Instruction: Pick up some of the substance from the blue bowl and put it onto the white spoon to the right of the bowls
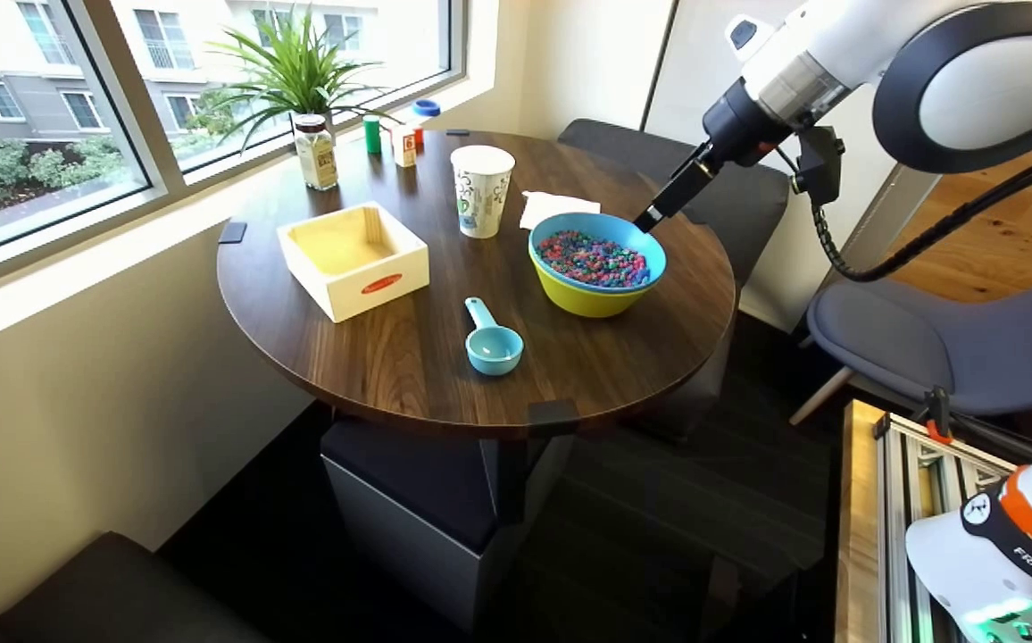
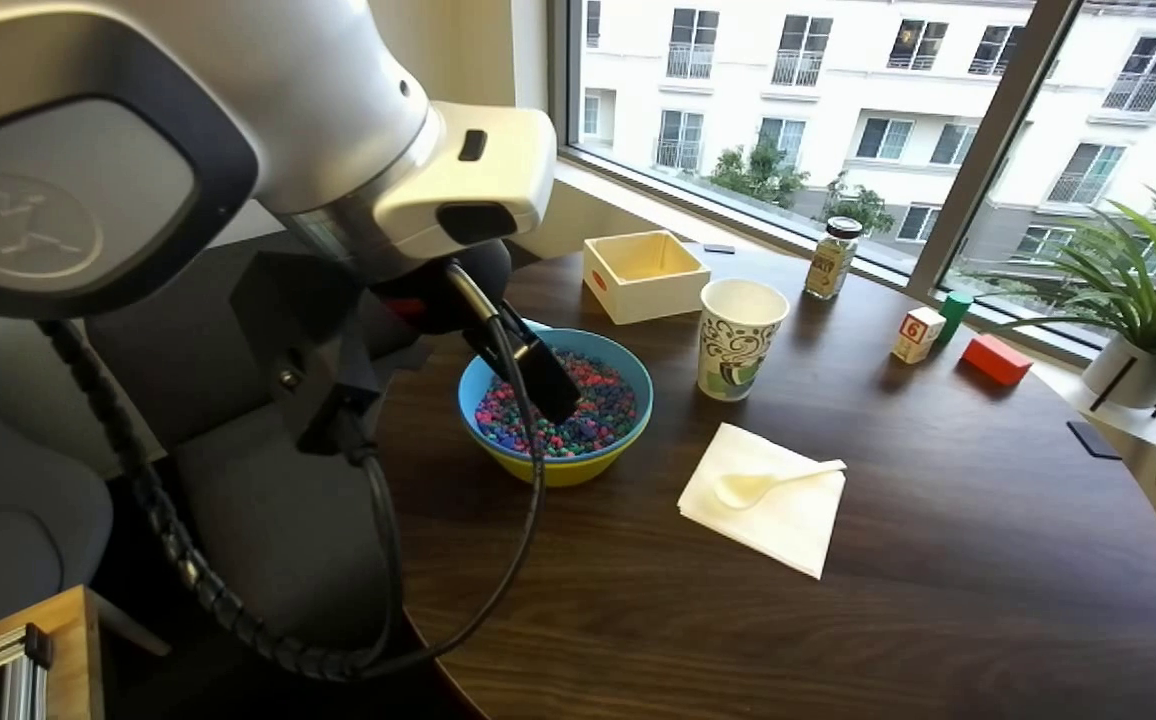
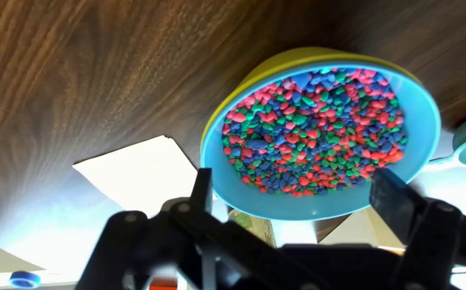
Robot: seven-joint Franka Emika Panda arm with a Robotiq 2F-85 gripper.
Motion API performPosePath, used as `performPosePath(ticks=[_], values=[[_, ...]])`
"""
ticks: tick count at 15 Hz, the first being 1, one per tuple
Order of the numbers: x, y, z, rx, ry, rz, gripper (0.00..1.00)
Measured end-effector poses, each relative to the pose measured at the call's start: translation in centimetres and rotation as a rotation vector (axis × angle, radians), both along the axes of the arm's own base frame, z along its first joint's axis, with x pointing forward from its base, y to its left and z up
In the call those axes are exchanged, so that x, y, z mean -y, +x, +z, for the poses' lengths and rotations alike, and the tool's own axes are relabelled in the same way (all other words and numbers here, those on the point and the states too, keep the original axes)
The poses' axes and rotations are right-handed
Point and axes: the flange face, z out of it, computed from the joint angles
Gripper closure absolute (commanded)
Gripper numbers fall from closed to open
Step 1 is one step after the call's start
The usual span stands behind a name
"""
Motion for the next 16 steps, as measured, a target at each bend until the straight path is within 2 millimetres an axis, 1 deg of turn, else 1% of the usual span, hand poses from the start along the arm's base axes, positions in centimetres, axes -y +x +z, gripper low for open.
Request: performPosePath(ticks=[5, 6, 7, 10, 12, 14, 16], values=[[-0.9, 2.4, -1.8, -0.037, 0.048, 0.040, 0.00], [-1.1, 2.8, -2.1, -0.044, 0.053, 0.046, 0.02], [-1.2, 3.2, -2.4, -0.050, 0.056, 0.051, 0.07], [-1.3, 4.3, -3.4, -0.069, 0.054, 0.060, 0.13], [-1.3, 4.8, -4.1, -0.082, 0.054, 0.064, 0.33], [-1.3, 5.3, -4.6, -0.091, 0.053, 0.068, 0.46], [-1.3, 5.7, -5.0, -0.096, 0.054, 0.072, 0.63]])
